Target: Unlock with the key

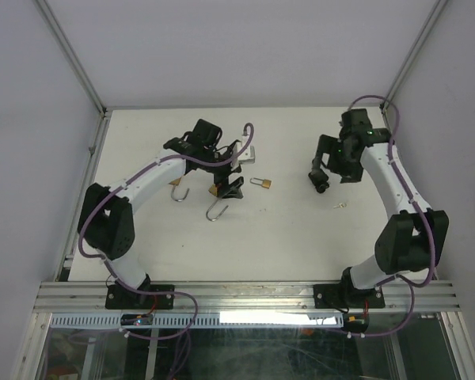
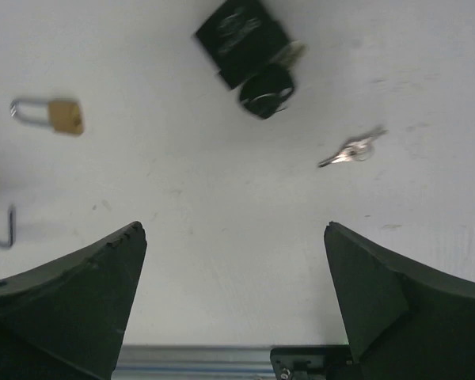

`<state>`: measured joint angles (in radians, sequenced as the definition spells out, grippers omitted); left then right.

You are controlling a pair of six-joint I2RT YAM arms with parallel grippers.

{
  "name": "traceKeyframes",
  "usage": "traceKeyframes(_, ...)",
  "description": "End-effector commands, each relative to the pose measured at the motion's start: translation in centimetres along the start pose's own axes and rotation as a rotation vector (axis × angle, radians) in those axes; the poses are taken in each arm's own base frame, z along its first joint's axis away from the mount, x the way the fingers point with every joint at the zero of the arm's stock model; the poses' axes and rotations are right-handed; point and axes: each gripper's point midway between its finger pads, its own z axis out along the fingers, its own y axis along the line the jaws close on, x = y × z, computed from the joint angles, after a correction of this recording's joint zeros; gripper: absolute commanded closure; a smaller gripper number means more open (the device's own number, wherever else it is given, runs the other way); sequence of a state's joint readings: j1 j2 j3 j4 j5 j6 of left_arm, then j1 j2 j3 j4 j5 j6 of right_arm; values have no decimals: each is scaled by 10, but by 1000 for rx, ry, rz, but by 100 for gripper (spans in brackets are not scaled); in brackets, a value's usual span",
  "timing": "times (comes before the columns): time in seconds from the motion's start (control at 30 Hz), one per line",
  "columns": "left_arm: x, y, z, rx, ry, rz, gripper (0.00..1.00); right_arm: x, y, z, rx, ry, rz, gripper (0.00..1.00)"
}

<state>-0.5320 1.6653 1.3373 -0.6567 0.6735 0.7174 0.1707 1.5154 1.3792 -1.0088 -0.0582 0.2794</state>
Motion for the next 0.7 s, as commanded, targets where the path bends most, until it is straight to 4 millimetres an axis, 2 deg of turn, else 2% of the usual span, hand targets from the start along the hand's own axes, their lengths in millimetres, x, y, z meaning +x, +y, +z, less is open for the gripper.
traceKeyframes(0.0,-19,15,25,94,-41,247,1,-4,-88,7,208,-22,212,5)
traceKeyframes(0.07,-30,16,35,92,-47,271,2,3,-112,24,226,-10,282,14)
traceKeyframes(0.17,-49,14,41,69,-80,257,3,6,-127,44,194,36,321,29)
traceKeyframes(0.23,-56,9,43,41,-100,225,3,4,-134,56,186,73,339,33)
traceKeyframes(0.3,-55,0,45,24,-104,179,3,5,-140,65,199,105,351,36)
traceKeyframes(0.43,-42,-26,42,53,-103,119,4,16,-139,80,191,156,364,41)
traceKeyframes(0.53,-40,-36,38,56,-119,68,4,21,-142,88,198,154,378,49)
traceKeyframes(0.67,-42,-44,33,57,-143,22,4,28,-129,102,130,200,418,54)
